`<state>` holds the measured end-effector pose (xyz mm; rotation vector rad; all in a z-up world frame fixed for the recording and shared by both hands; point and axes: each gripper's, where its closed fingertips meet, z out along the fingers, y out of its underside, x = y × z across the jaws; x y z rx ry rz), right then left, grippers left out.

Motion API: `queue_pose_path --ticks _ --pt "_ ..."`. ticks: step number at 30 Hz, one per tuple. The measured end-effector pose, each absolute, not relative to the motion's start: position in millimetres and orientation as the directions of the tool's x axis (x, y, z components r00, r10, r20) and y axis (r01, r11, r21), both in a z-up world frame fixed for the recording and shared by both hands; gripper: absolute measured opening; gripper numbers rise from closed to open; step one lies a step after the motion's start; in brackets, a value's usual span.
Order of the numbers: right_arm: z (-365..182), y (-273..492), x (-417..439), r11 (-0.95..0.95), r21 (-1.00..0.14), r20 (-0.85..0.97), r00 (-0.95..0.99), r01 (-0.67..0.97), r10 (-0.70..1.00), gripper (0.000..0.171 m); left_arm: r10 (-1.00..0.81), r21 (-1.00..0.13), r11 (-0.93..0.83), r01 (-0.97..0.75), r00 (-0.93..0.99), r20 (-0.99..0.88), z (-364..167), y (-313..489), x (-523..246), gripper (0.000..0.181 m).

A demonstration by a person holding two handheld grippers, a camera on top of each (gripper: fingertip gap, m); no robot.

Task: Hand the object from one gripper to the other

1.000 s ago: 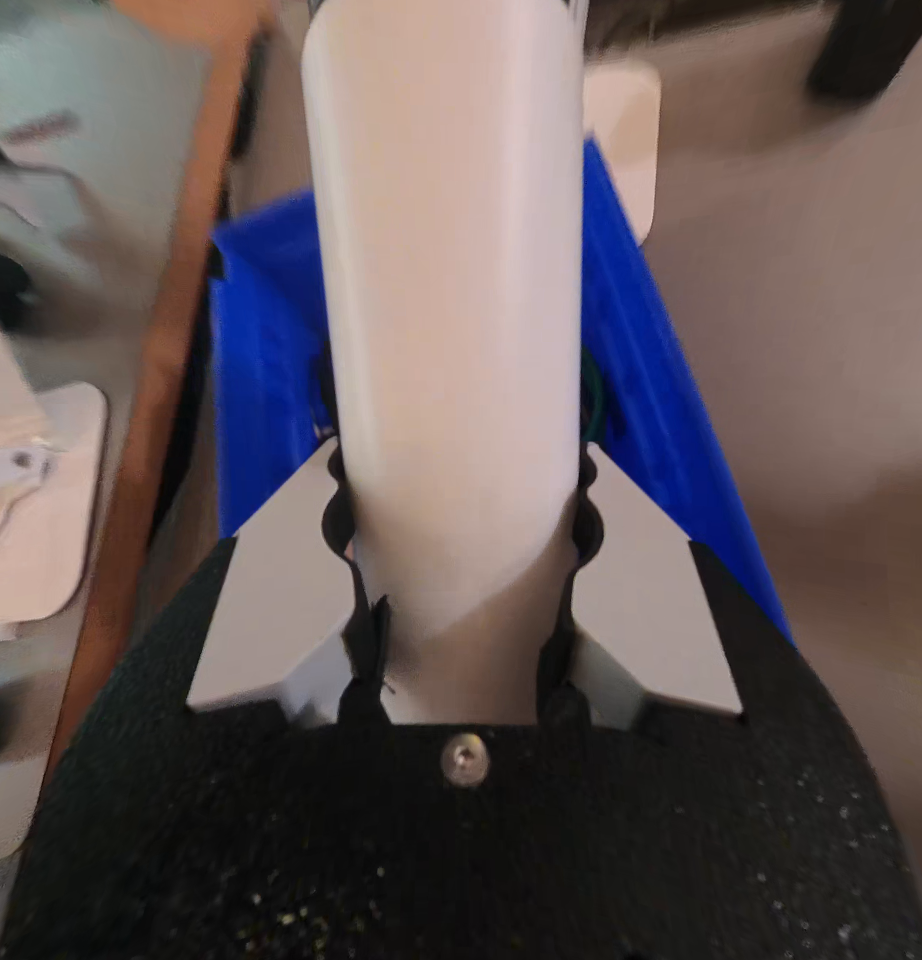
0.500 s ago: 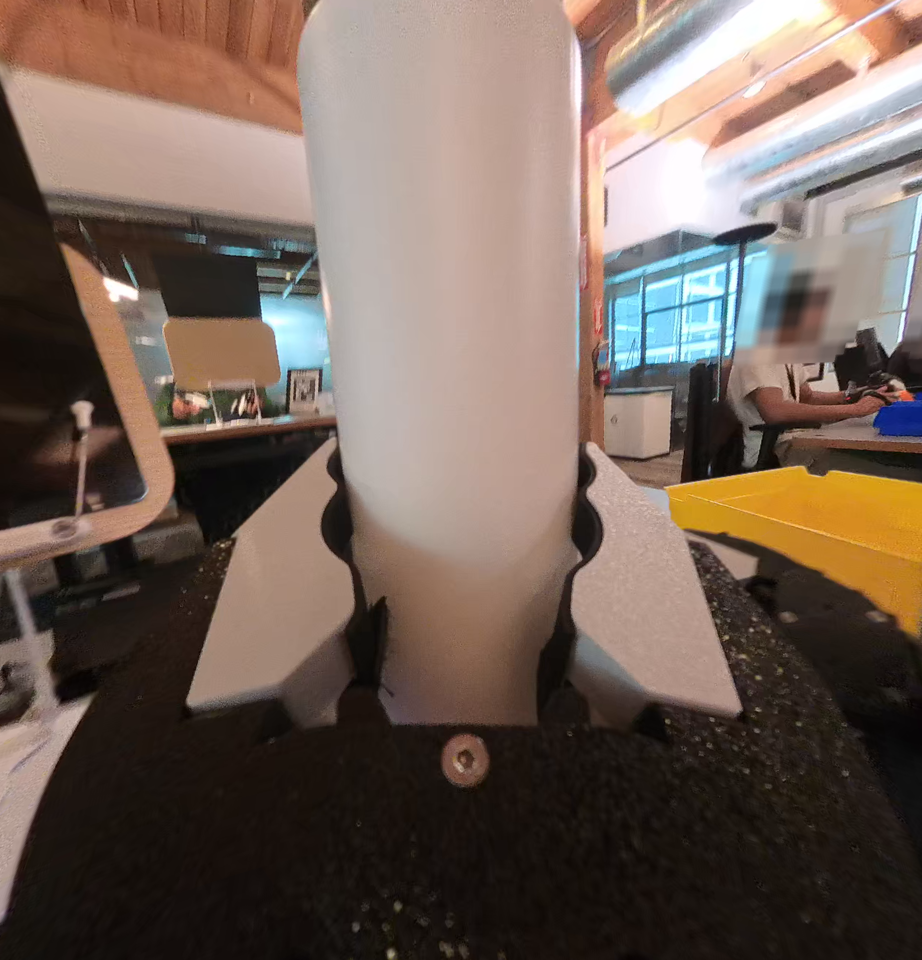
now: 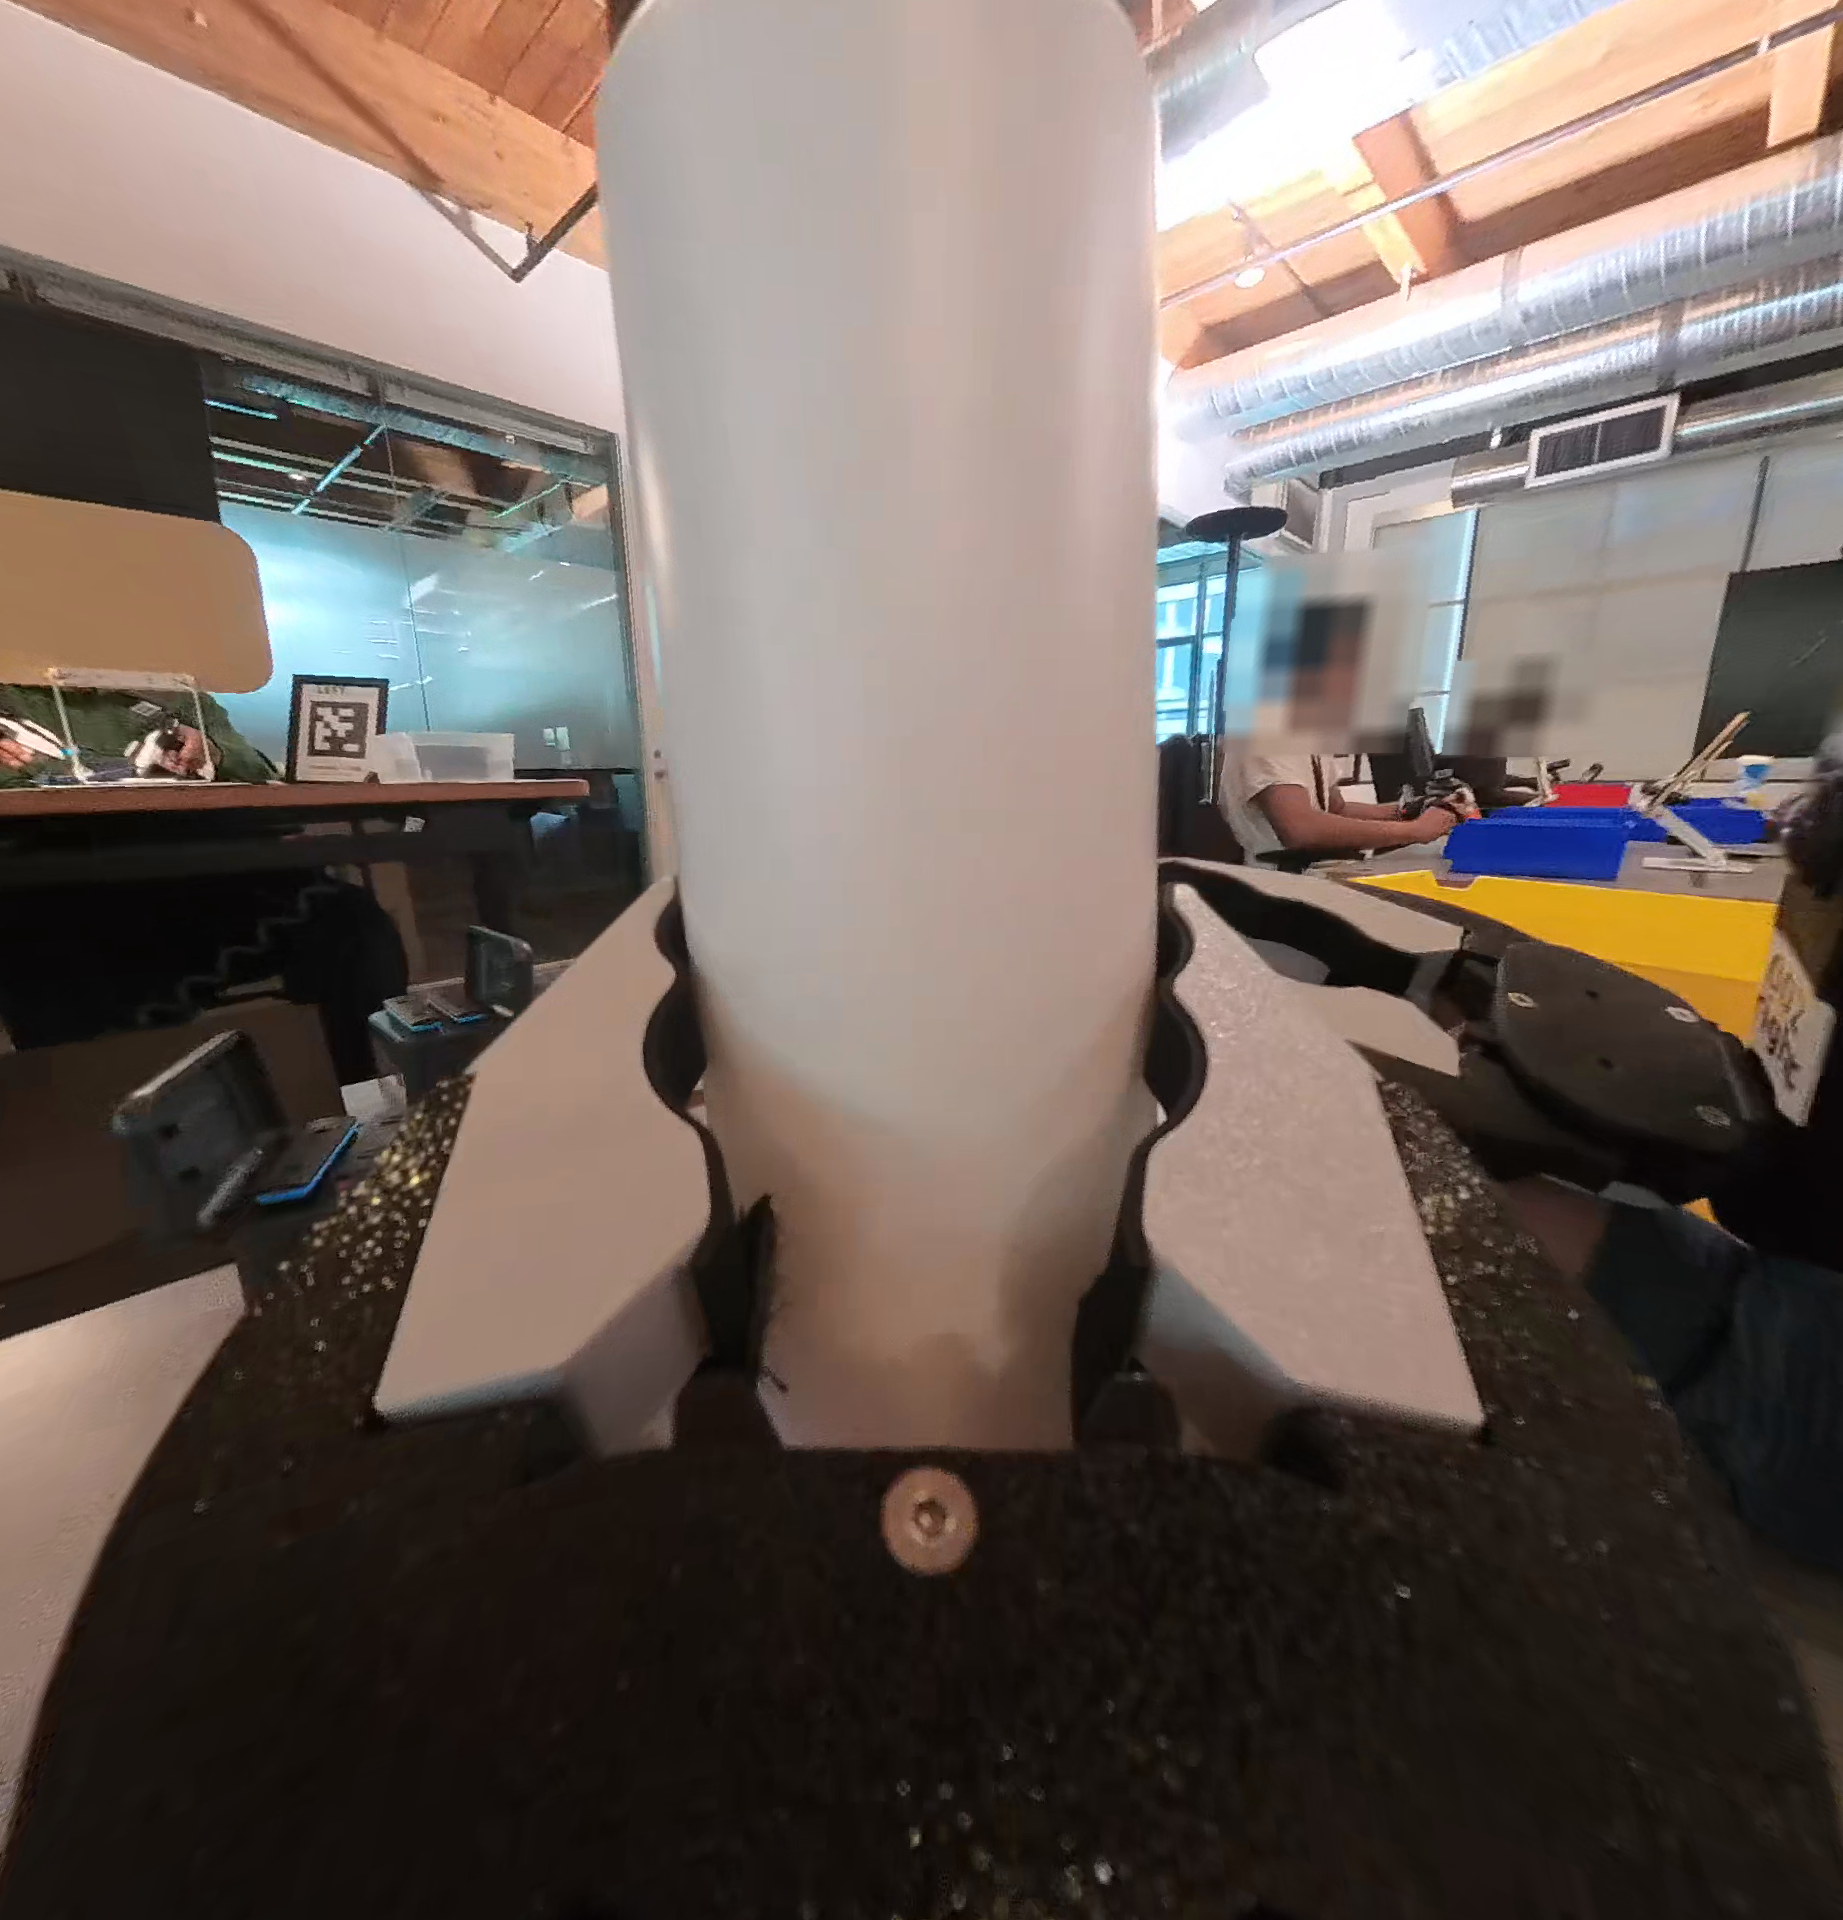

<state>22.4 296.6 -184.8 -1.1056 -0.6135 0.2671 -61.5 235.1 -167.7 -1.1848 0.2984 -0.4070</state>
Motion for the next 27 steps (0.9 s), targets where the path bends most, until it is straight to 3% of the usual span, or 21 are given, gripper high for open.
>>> queue_pose_path --ticks 5,13,20,23,27 --pt "-183 276 16 0.435 -0.9 0.3 0.744 0.014 0.597 0.043 -0.488 -0.941 0.308 0.144 0.872 -0.026 -170 224 -68 0.085" --pt "-182 265 8 0.365 -0.921 0.196 0.646 -0.137 0.738 0.042 -0.749 -0.941 0.105 0.321 0.649 0.138 -182 204 -51 0.085" --pt "-181 244 -9 0.289 -0.927 0.147 0.478 -0.239 0.866 0.043 -0.753 -0.938 0.057 0.343 0.631 0.185 -186 205 -73 0.085" --pt "-182 221 -24 0.188 -0.936 0.101 0.284 -0.299 0.953 0.052 -0.755 -0.952 0.075 0.298 0.641 0.141 -188 202 -64 0.085" --pt "-184 181 -39 -0.077 -0.945 -0.06 -0.065 -0.317 0.996 0.086 -0.771 -0.97 0.127 0.208 0.635 0.035 -189 191 -45 0.085"
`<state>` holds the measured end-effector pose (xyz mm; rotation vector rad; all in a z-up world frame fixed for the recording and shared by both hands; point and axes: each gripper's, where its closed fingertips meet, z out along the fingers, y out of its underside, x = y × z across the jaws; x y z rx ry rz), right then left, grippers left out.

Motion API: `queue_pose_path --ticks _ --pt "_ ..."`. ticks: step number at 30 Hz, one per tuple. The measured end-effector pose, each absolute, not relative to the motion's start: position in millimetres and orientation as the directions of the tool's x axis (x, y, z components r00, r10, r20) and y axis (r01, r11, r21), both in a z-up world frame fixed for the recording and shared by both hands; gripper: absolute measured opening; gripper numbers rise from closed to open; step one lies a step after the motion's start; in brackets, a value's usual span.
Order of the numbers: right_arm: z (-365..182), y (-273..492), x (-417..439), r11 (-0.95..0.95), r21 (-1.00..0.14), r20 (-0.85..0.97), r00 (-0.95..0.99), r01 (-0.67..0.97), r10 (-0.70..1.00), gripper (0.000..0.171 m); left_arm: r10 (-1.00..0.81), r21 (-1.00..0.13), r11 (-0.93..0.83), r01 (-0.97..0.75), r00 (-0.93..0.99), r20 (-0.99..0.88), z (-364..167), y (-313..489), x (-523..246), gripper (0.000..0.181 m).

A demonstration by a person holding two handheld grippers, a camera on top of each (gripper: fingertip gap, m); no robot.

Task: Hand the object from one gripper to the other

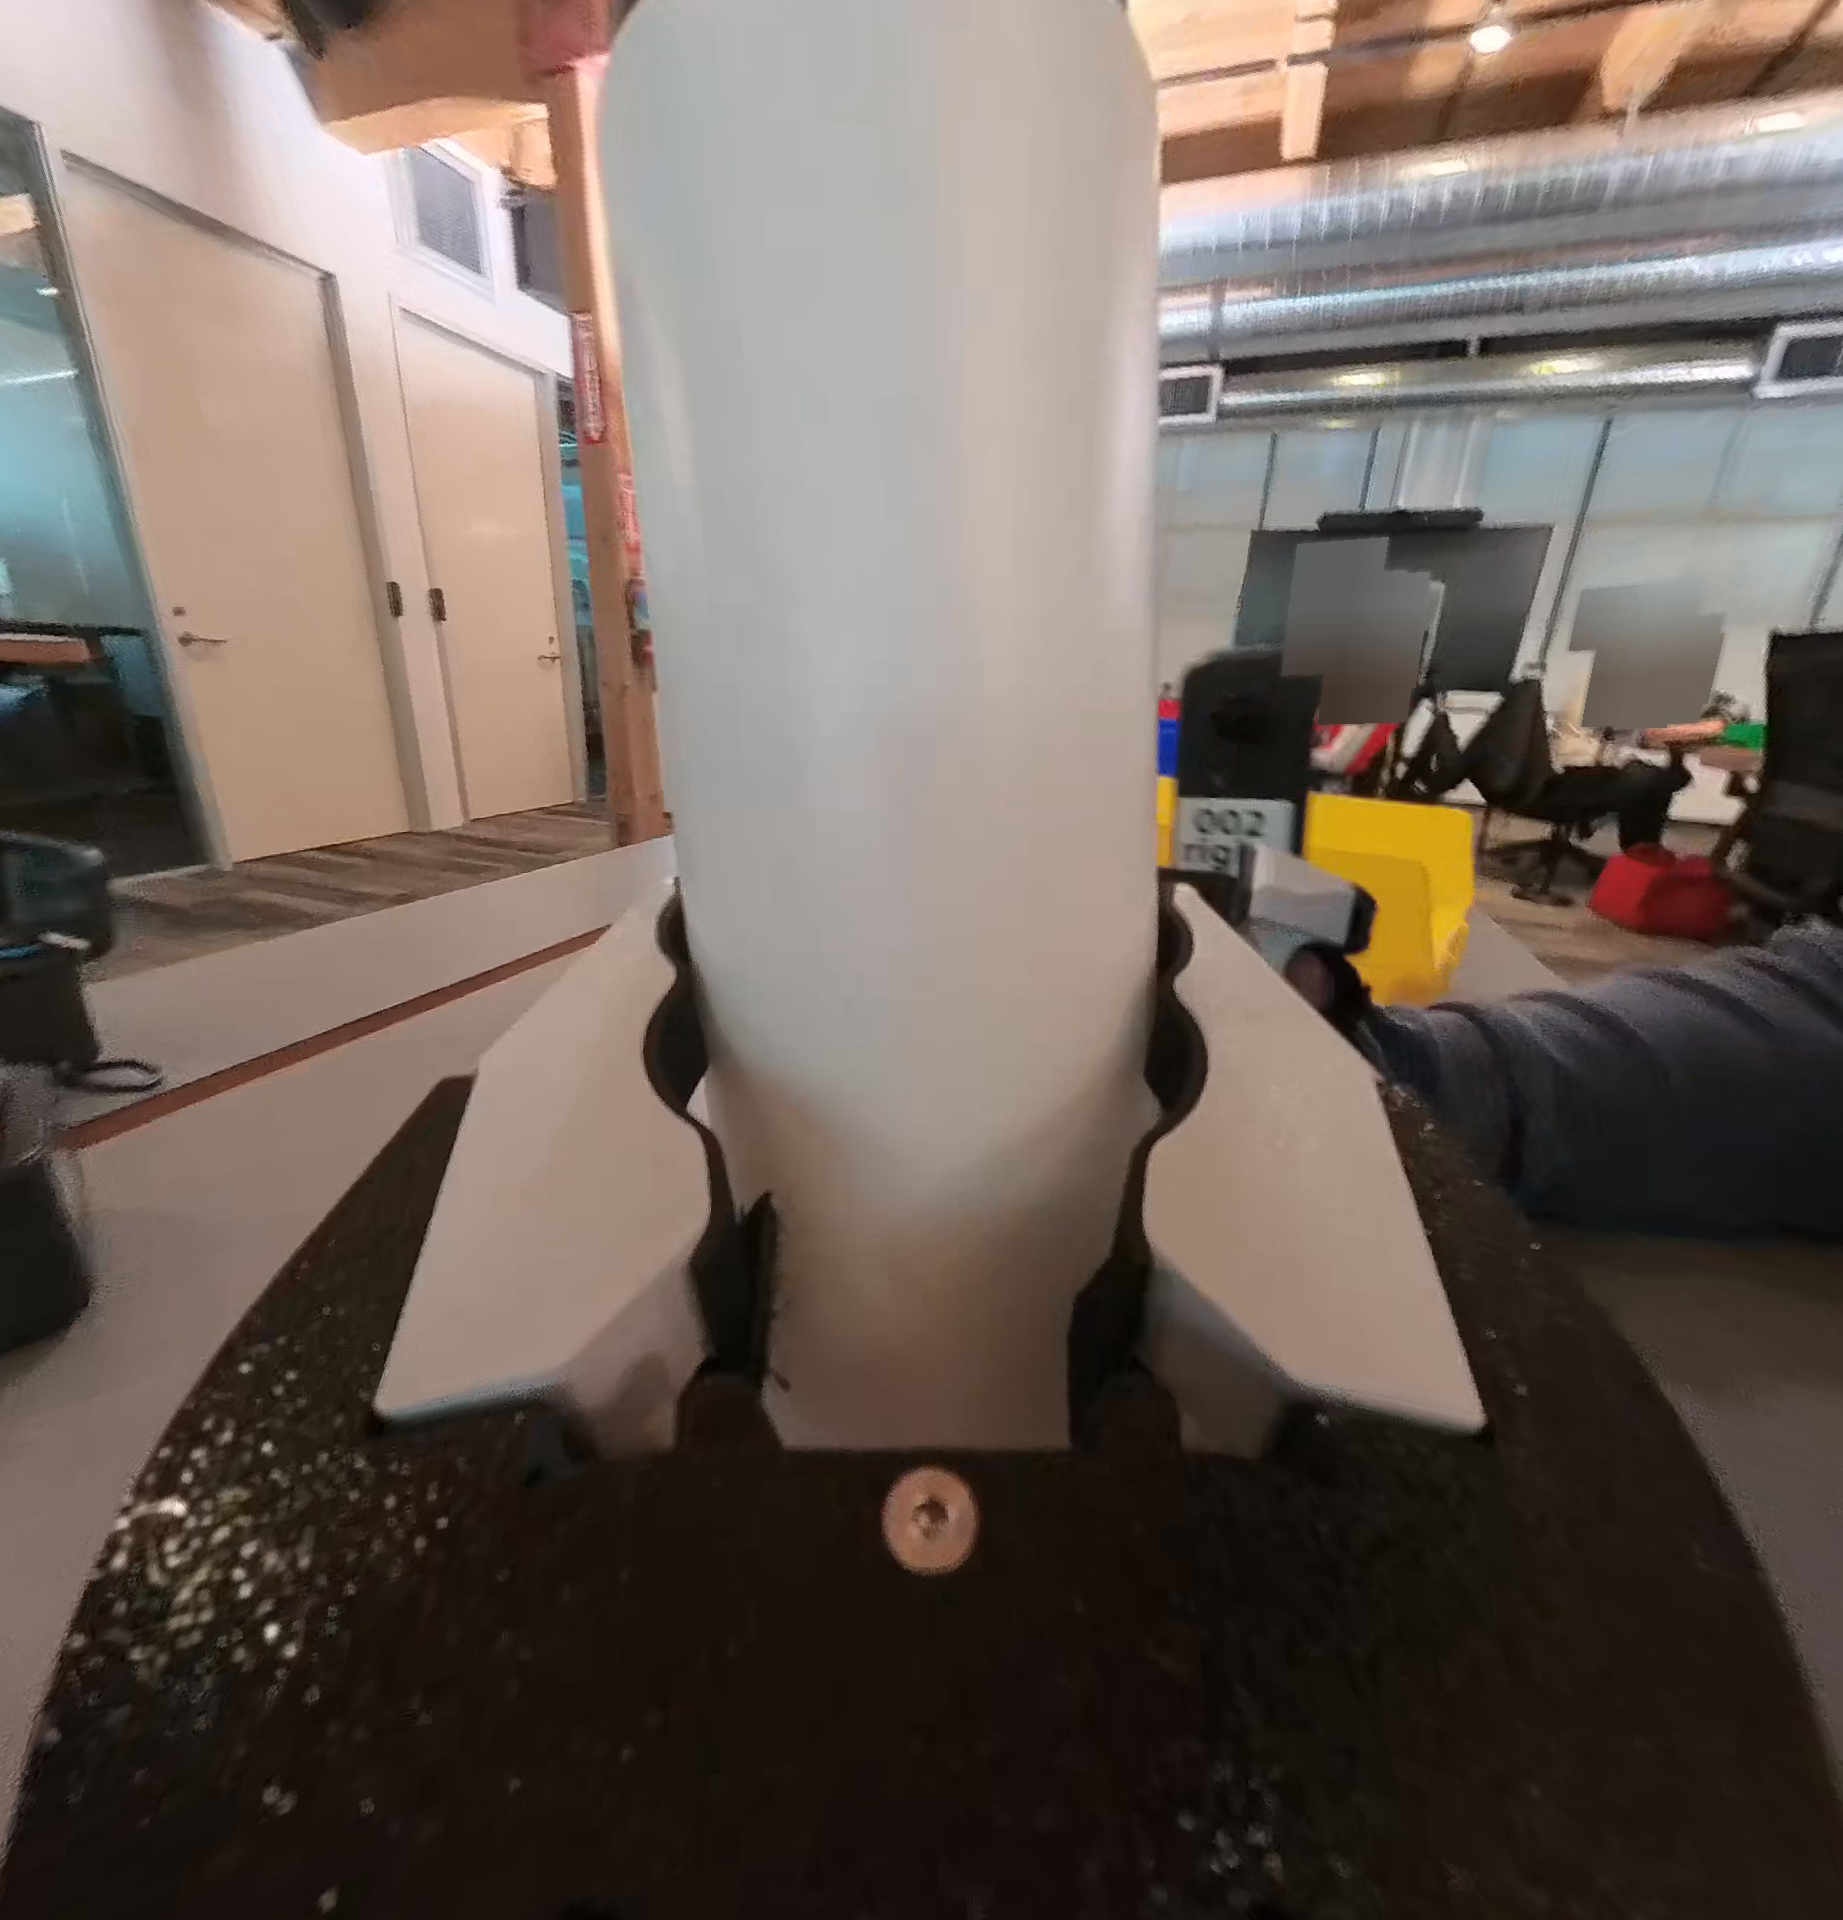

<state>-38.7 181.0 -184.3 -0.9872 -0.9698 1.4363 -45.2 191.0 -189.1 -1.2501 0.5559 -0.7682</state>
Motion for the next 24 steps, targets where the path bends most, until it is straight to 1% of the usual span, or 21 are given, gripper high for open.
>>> queue_pose_path --ticks 5,7,10,12,13,19,22,24 --pt "-162 167 -26 -0.299 -0.882 -0.209 -0.268 -0.363 0.94 0.088 -0.842 -0.988 0.118 0.101 0.538 -0.045 -202 175 -16 0.085" --pt "-158 161 -23 -0.324 -0.881 -0.217 -0.314 -0.345 0.924 0.089 -0.863 -0.991 0.118 0.056 0.499 -0.074 -208 170 -6 0.085" --pt "-166 146 -29 -0.223 -0.937 -0.137 -0.303 -0.27 0.943 0.09 -0.867 -0.988 0.146 -0.055 0.473 -0.154 -220 165 6 0.085" --pt "-170 136 -36 -0.156 -0.96 -0.084 -0.295 -0.231 0.952 0.097 -0.858 -0.972 0.192 -0.134 0.457 -0.232 -228 161 15 0.085" --pt "-172 134 -37 -0.132 -0.966 -0.065 -0.291 -0.22 0.955 0.103 -0.848 -0.968 0.206 -0.147 0.467 -0.251 -228 161 16 0.085" --pt "-172 134 -41 -0.022 -0.977 0.023 -0.212 -0.21 0.977 0.1 -0.825 -0.961 0.225 -0.159 0.493 -0.274 -229 164 17 0.086" --pt "-167 143 -39 0.026 -0.972 0.058 -0.136 -0.233 0.989 0.099 -0.781 -0.954 0.273 -0.128 0.55 -0.297 -220 168 11 0.086" --pt "-162 155 -34 0.045 -0.964 0.064 -0.063 -0.261 0.996 0.098 -0.766 -0.961 0.264 -0.087 0.587 -0.264 -214 173 3 0.09"
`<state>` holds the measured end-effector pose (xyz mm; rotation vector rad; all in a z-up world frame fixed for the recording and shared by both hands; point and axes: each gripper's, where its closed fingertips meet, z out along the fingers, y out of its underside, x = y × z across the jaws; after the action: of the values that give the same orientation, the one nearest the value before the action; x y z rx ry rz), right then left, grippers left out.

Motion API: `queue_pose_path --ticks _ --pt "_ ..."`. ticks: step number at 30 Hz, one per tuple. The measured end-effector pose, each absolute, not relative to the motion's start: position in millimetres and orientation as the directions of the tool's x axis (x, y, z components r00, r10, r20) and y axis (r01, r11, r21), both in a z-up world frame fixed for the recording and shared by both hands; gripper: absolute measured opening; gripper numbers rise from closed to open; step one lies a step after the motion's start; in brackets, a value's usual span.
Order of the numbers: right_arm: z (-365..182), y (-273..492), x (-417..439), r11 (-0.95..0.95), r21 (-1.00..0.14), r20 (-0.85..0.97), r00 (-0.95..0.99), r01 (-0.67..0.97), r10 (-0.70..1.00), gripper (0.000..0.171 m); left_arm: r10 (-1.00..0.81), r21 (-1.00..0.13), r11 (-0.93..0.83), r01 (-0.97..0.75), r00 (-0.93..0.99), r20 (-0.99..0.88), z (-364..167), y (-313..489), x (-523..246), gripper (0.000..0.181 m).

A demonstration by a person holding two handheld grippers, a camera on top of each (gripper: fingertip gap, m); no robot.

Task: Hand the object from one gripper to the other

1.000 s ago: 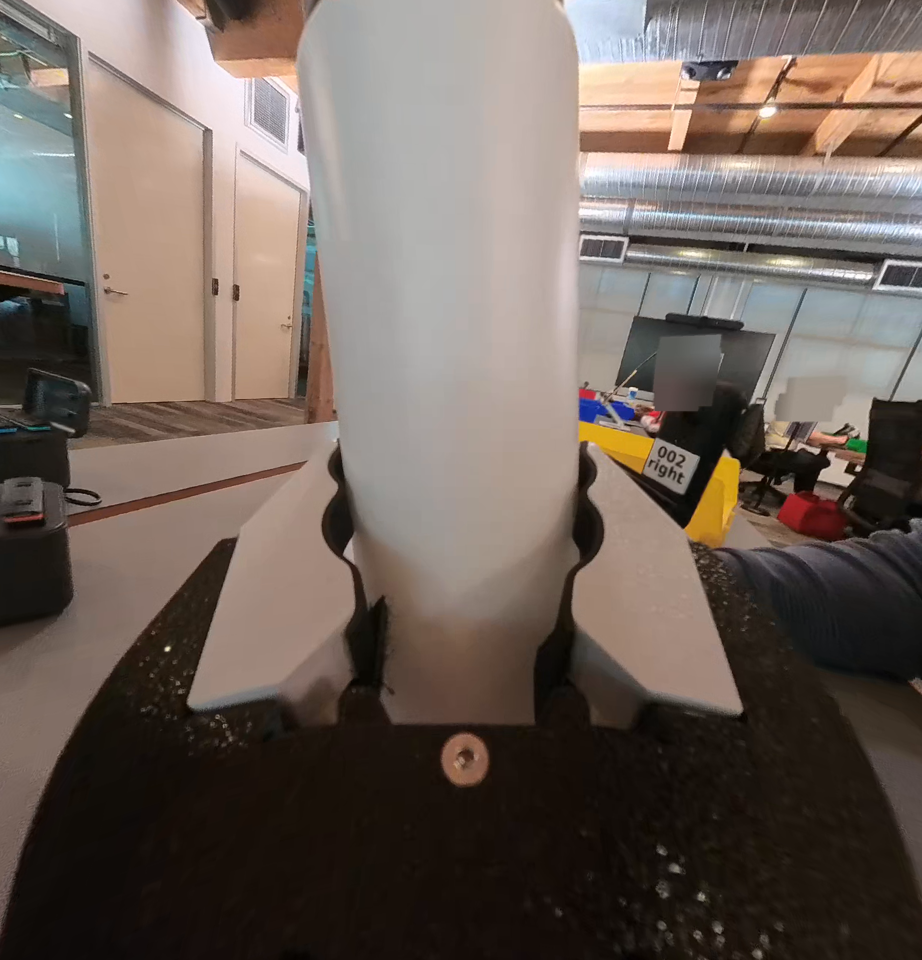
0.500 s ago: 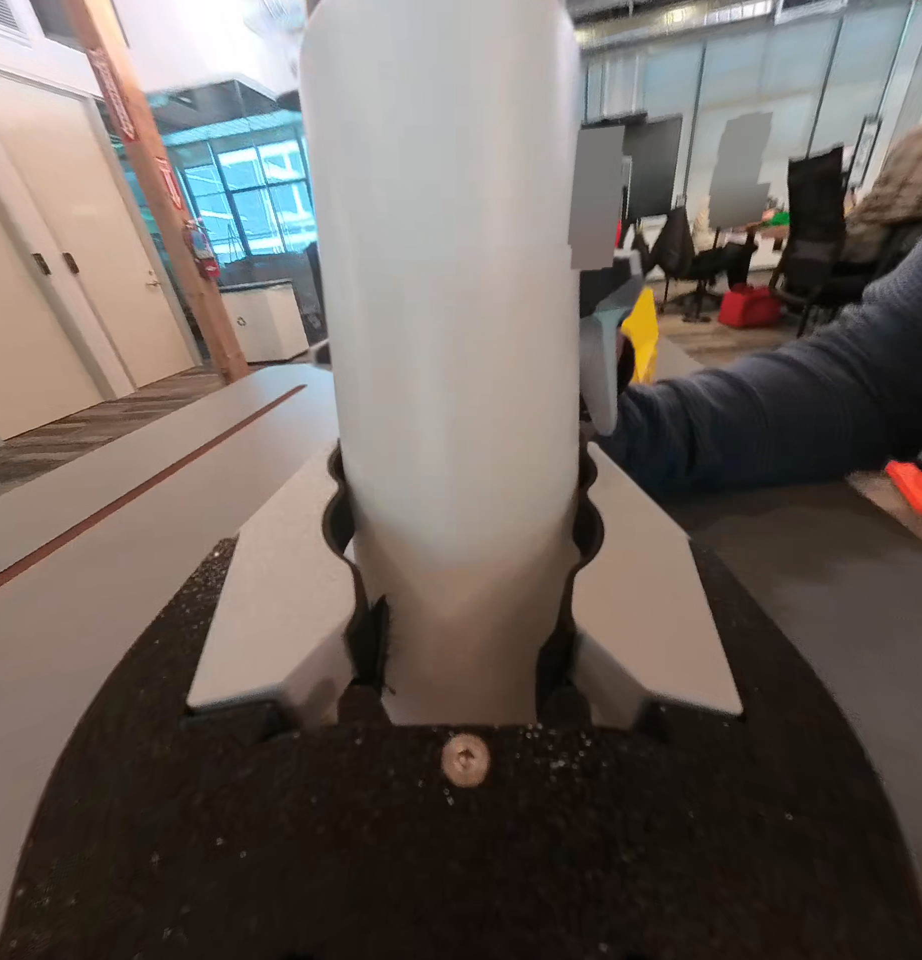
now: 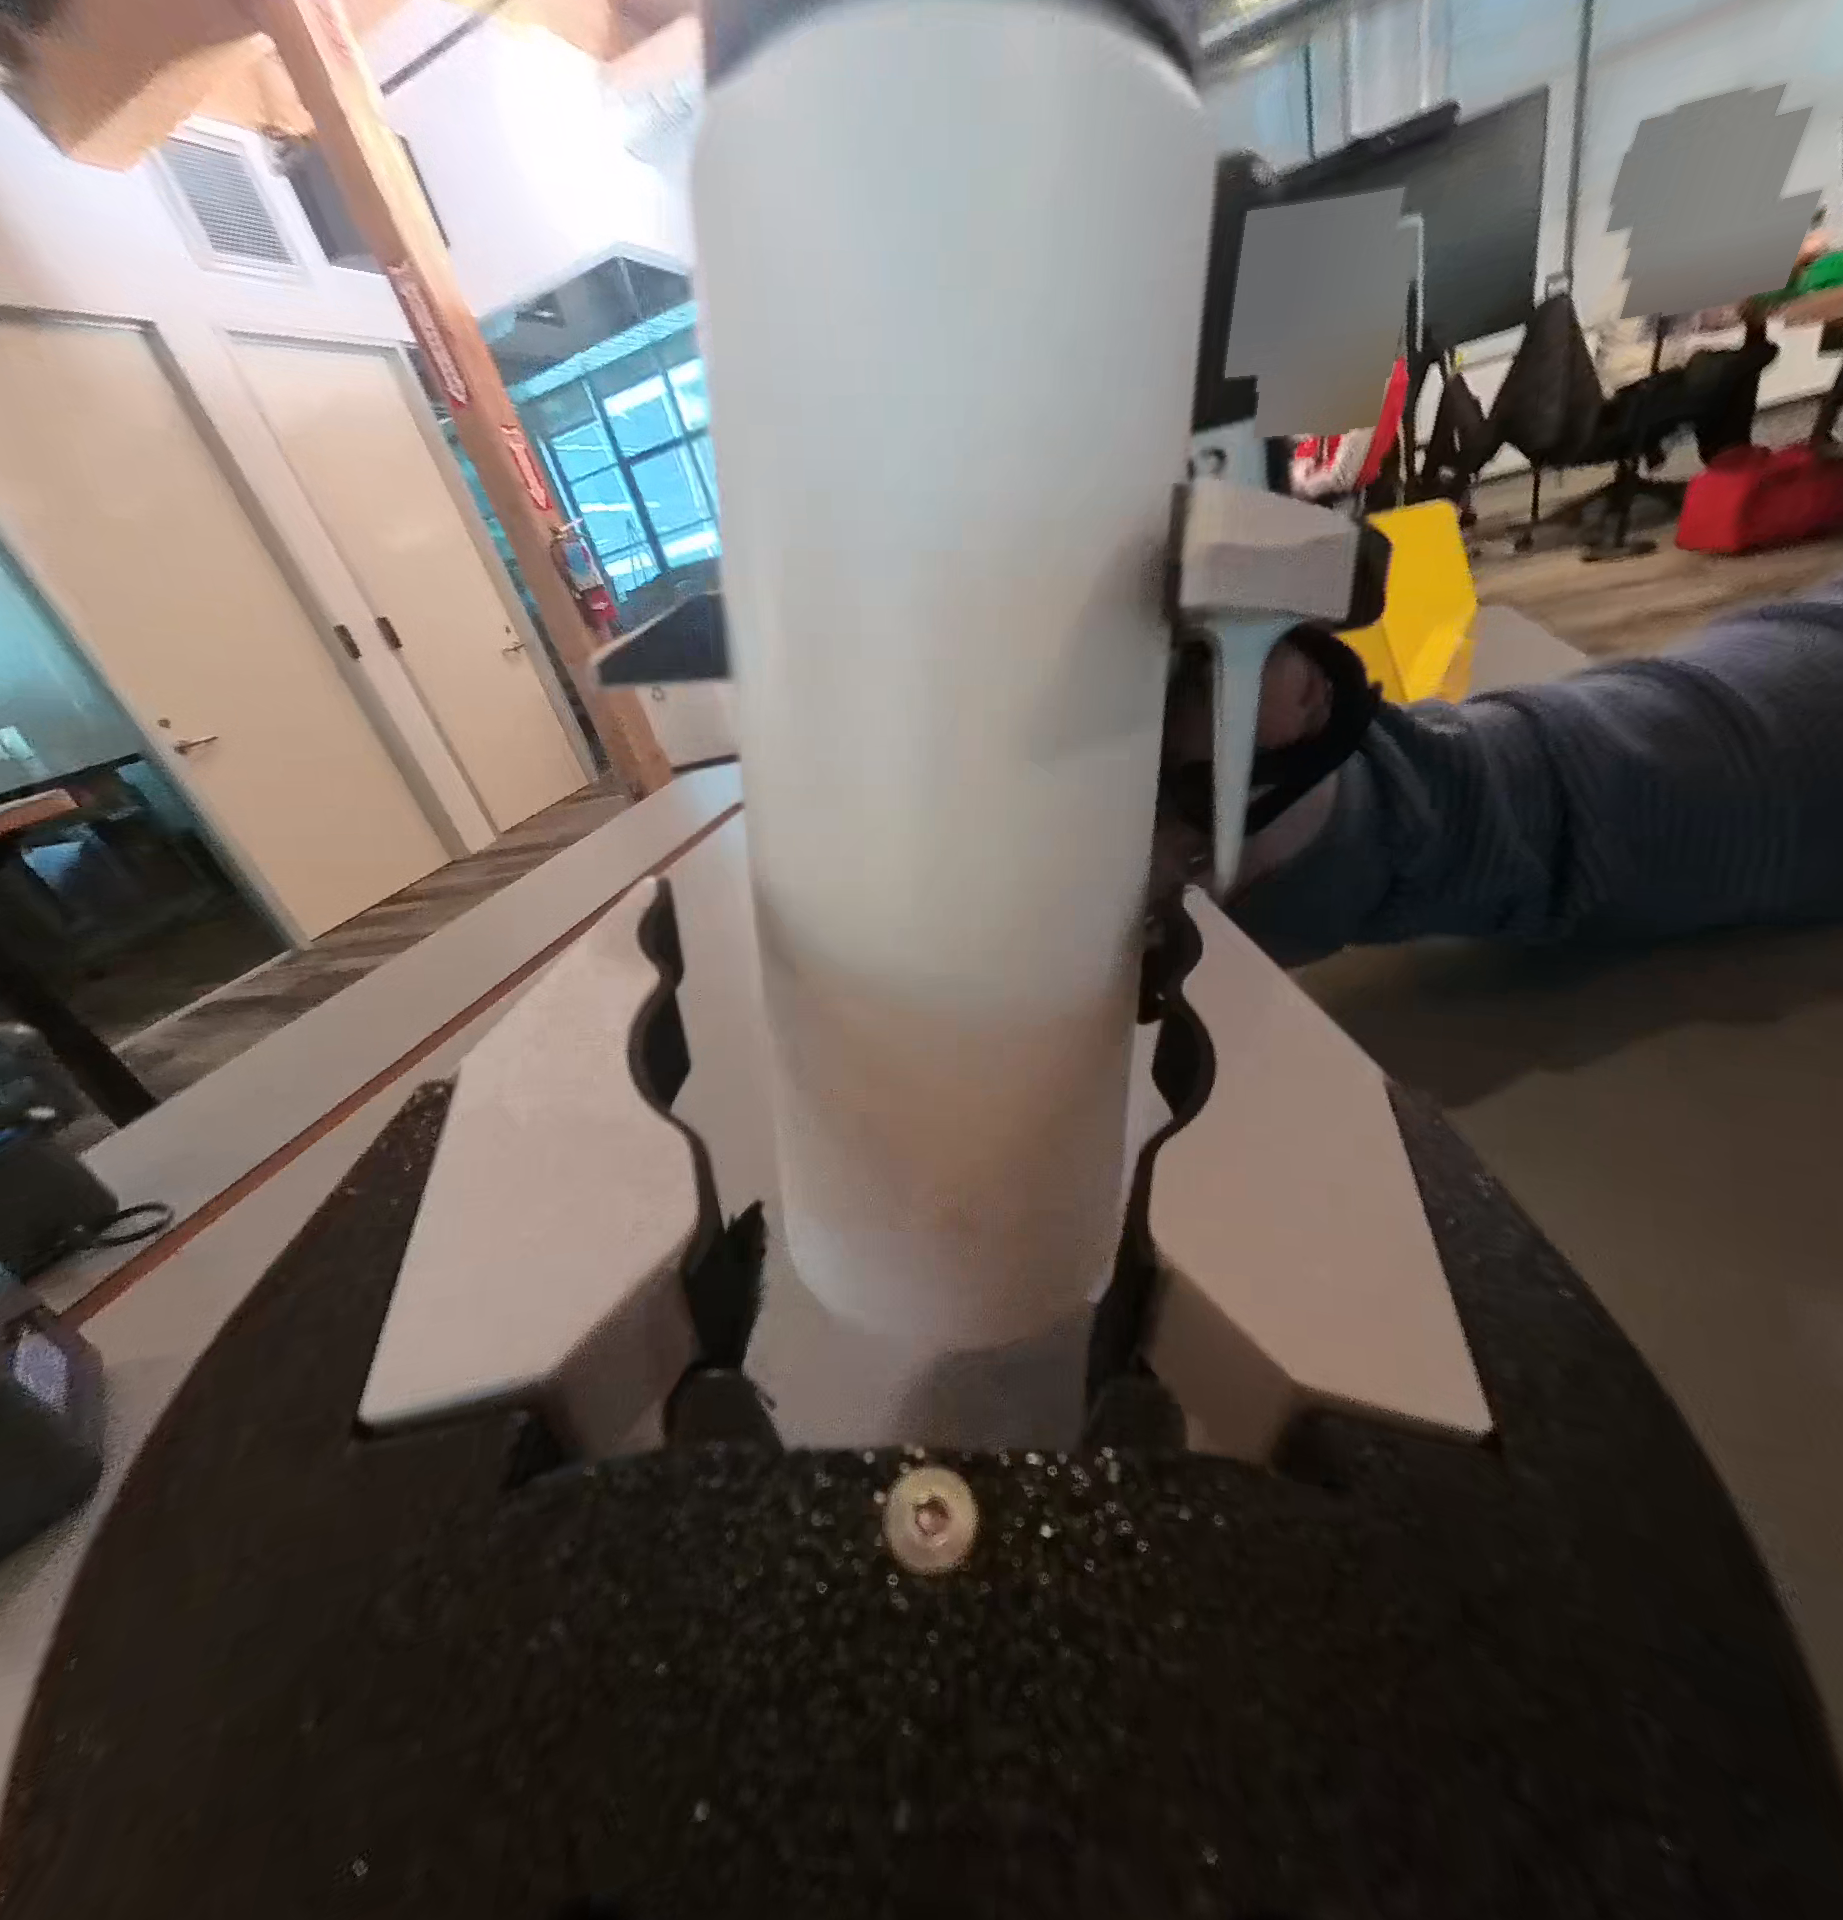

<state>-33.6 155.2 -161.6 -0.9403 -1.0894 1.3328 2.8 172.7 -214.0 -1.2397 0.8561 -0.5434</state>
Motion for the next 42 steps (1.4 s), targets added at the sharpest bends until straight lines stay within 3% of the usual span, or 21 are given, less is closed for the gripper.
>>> queue_pose_path --ticks 6,9,12,15,20,24,32,38,42 --pt "-154 194 -16 0.148 -0.946 0.096 0.188 -0.29 0.978 0.097 -0.764 -0.973 0.181 0.146 0.644 -0.046 -193 185 -28 0.095" --pt "-147 207 -7 0.289 -0.922 0.186 0.358 -0.259 0.915 0.098 -0.758 -0.961 0.169 0.22 0.652 0.016 -187 188 -39 0.098" --pt "-148 224 1 0.501 -0.863 0.382 0.571 -0.06 0.726 0.098 -0.753 -0.959 0.188 0.213 0.658 -0.002 -185 186 -38 0.1" --pt "-153 235 7 0.67 -0.712 0.611 0.659 0.212 0.44 0.097 -0.775 -0.965 0.176 0.196 0.632 -0.013 -188 182 -30 0.102" --pt "-178 241 -2 0.744 -0.394 0.863 0.497 0.54 0.097 0.098 -0.77 -0.968 0.137 0.211 0.637 0.03 -189 184 -28 0.118" --pt "-195 239 -13 0.755 -0.203 0.938 0.346 0.624 -0.033 0.098 -0.747 -0.974 0.18 0.141 0.663 -0.042 -192 183 -23 0.12" --pt "-207 227 -29 0.757 0.003 0.965 0.196 0.653 -0.173 0.099 -0.738 -0.989 0.136 0.05 0.672 -0.067 -207 186 -12 0.102" --pt "-204 226 -29 0.739 0.067 0.956 0.169 0.67 -0.239 0.098 -0.742 -0.995 0.088 -0.037 0.664 -0.09 -220 188 0 0.103" --pt "-204 221 -33 0.742 0.098 0.953 0.151 0.664 -0.262 0.099 -0.726 -0.995 0.092 -0.048 0.68 -0.1 -221 189 0 0.092"
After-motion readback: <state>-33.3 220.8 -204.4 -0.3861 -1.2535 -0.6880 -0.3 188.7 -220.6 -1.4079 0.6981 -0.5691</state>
